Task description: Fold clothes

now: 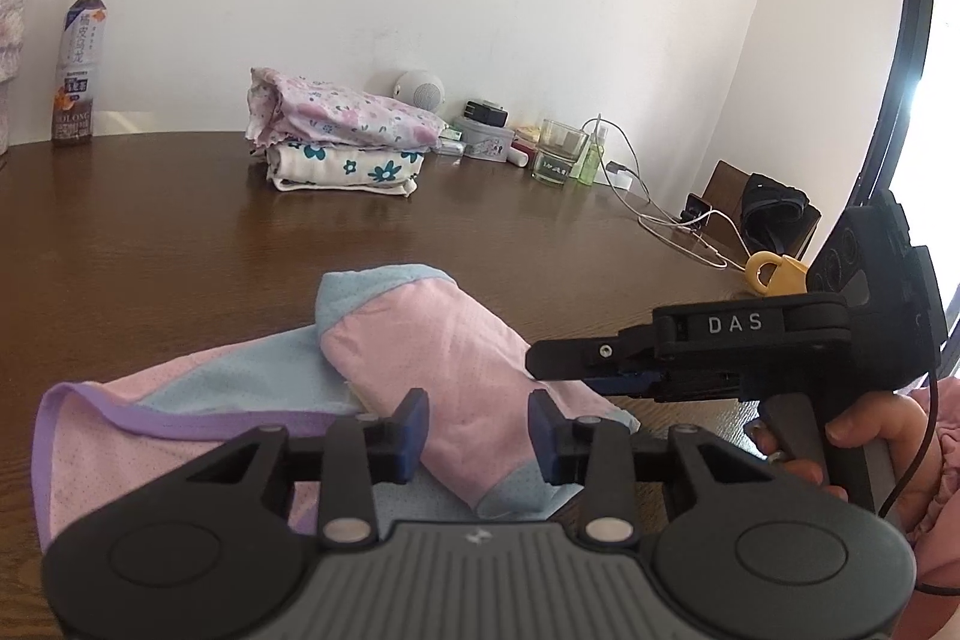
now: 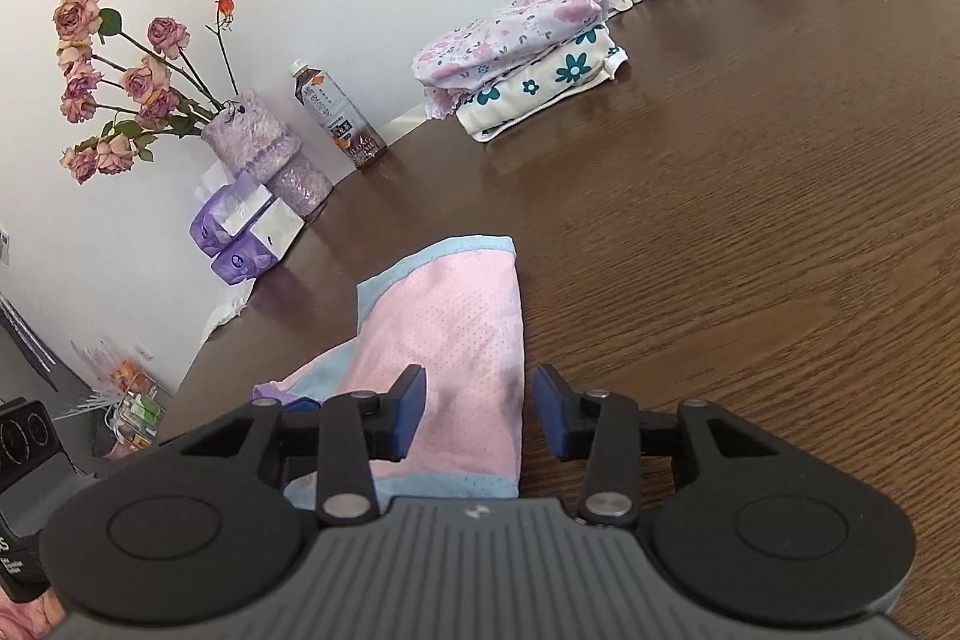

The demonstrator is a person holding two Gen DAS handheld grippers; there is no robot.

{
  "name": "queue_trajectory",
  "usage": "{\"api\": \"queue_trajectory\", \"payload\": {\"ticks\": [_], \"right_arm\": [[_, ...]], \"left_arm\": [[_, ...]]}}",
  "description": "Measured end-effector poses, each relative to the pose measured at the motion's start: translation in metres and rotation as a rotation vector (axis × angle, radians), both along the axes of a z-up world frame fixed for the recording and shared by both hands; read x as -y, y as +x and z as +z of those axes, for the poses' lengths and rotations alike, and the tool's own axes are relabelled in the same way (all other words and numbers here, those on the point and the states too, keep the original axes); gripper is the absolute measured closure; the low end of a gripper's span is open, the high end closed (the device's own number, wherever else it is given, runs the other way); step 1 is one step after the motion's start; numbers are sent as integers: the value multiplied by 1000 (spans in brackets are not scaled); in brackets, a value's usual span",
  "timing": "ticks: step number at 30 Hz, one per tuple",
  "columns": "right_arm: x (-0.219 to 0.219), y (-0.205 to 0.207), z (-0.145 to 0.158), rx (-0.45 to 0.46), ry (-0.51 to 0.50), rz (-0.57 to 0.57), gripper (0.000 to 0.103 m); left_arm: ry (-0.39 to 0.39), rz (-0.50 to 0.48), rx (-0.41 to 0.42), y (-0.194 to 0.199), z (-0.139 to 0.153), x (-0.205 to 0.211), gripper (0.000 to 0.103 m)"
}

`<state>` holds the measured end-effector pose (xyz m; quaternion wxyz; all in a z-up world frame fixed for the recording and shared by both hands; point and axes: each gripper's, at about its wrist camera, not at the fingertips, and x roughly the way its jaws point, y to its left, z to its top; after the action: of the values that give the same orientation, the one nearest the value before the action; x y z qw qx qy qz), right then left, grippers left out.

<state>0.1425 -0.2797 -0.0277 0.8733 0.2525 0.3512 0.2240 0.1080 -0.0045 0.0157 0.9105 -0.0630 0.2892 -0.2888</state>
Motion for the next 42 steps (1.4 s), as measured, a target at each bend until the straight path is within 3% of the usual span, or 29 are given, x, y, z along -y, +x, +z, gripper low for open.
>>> {"api": "queue_trajectory", "payload": {"ticks": [2,8,12,15,19,24,30,34,42], "right_arm": [[-2,6,-3,-27,27,-7,64],[-5,13,-11,-71,85,-30,82],[-7,9,-8,-41,77,-26,94],[-8,7,1,-8,35,-14,95],[-4,9,15,26,-66,-15,96],[-6,6,42,116,-289,15,96],[-34,-10,65,257,-559,105,96],[-62,-25,72,351,-687,182,96],[-104,-42,76,450,-757,312,96]], "left_arm": [[-7,2,-12,2,-2,-1,70],[-25,1,-26,4,-2,-3,69],[-60,7,-23,4,0,-8,68],[-78,23,-23,6,2,-14,68],[-91,59,-32,11,3,-25,68],[-97,82,-33,14,4,-34,68],[-105,106,-32,15,5,-44,68],[-116,129,-27,17,6,-53,68],[-138,179,-6,14,11,-73,67]]}}
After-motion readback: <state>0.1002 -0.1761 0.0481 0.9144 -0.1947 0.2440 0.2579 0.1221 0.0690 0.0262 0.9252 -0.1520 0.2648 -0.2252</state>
